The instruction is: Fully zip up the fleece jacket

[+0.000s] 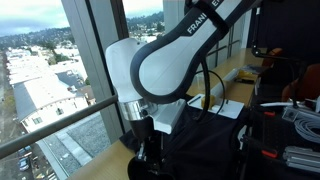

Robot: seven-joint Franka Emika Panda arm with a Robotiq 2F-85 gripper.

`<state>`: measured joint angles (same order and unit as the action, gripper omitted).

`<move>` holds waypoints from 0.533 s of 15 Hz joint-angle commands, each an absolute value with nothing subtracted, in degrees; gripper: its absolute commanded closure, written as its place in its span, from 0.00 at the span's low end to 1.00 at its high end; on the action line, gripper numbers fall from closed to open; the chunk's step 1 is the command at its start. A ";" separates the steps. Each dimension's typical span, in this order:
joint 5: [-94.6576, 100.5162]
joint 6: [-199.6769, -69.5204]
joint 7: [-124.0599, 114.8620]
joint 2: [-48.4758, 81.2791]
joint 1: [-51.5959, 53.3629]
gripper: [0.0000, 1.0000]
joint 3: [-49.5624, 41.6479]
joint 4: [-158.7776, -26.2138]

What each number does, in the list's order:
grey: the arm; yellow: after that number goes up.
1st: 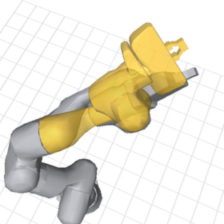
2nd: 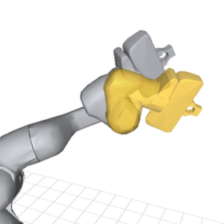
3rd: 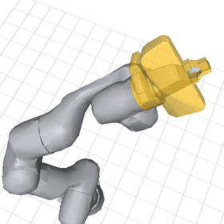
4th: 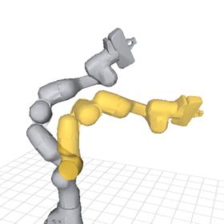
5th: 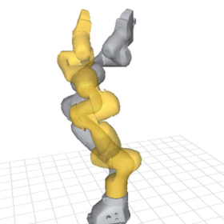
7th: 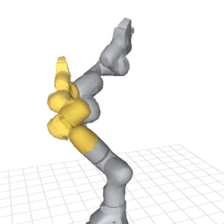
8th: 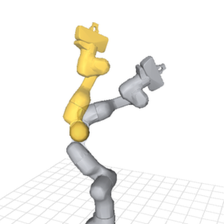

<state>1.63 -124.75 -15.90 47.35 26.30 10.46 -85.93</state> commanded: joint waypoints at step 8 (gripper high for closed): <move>0.03 -123.06 -16.66 49.58 27.75 0.98 11.23 -82.39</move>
